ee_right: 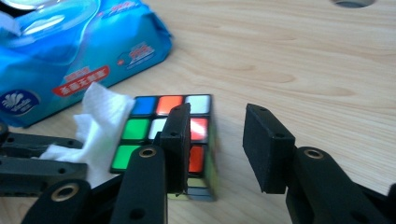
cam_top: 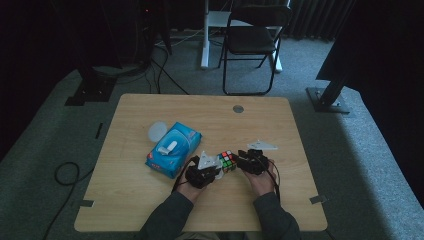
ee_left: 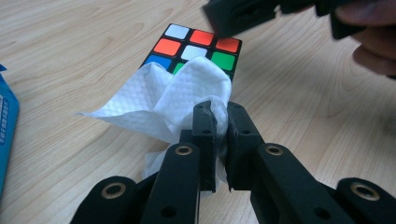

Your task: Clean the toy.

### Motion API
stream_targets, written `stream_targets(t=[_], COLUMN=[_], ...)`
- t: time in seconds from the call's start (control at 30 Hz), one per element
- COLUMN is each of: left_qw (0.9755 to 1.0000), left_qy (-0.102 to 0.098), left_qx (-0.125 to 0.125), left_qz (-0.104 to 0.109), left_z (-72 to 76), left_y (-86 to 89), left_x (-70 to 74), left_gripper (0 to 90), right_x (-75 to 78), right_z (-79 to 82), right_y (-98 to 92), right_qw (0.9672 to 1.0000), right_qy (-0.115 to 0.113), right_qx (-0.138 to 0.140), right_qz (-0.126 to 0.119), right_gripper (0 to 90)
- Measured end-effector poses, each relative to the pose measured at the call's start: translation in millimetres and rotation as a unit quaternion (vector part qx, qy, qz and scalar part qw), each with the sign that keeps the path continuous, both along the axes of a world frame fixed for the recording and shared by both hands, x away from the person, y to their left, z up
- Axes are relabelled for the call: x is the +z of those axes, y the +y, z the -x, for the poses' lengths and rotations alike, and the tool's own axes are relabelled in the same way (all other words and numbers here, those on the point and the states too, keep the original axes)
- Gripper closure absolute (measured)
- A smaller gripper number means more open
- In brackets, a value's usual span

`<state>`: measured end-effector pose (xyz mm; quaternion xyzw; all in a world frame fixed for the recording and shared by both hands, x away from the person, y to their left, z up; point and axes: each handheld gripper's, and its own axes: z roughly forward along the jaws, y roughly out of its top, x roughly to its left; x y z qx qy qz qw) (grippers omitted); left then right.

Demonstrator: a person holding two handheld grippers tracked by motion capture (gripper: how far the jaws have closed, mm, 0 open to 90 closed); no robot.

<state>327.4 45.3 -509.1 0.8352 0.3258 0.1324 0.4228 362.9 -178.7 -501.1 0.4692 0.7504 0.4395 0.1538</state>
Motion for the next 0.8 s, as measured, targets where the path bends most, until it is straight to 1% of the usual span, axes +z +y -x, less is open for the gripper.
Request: stream_targets(t=[0.07,0.23,0.27,0.33,0.37,0.47,0.57,0.63,0.8], left_qw=[1.0,1.0,1.0,1.0,1.0,1.0,1.0,0.9999,0.9998], left_qy=[0.0,0.001,0.002,0.002,0.003,0.005,0.005,0.005,0.0], left_qx=[0.0,-0.002,-0.004,-0.006,-0.005,0.001,0.008,0.011,0.019], left_qz=[-0.001,0.001,0.0,-0.002,-0.001,0.002,0.002,0.0,-0.003], left_z=[0.5,4.5,5.7,8.1,8.8,8.5,6.6,4.8,-0.3], left_y=[1.2,0.9,0.8,0.9,1.6,4.8,7.9,9.3,11.5], left_x=[0.6,1.0,0.5,-0.9,-1.3,-2.4,-2.5,-2.2,-1.7], left_gripper=[84.1,84.1,84.1,84.1,84.1,84.1,84.1,84.1,84.1], right_x=[0.0,-4.0,-4.3,-4.2,-4.0,-4.4,-5.2,-5.7,-6.2], right_z=[0.5,3.3,4.0,5.0,6.8,9.0,9.8,10.3,11.7], right_y=[-4.6,-6.0,-5.5,-4.8,-2.8,-0.1,2.4,4.5,10.6], right_qw=[1.0,0.9991,0.9989,0.9987,0.9984,0.9982,0.9982,0.9982,0.9974], right_qy=[0.001,0.011,0.01,0.012,0.013,0.014,0.014,0.013,0.011], right_qx=[-0.005,-0.013,-0.012,-0.008,0.004,0.019,0.025,0.029,0.051], right_qz=[0.002,0.039,0.045,0.05,0.055,0.055,0.053,0.052,0.049], right_gripper=[62.0,64.1,64.5,64.6,64.5,64.2,63.5,63.0,62.7])
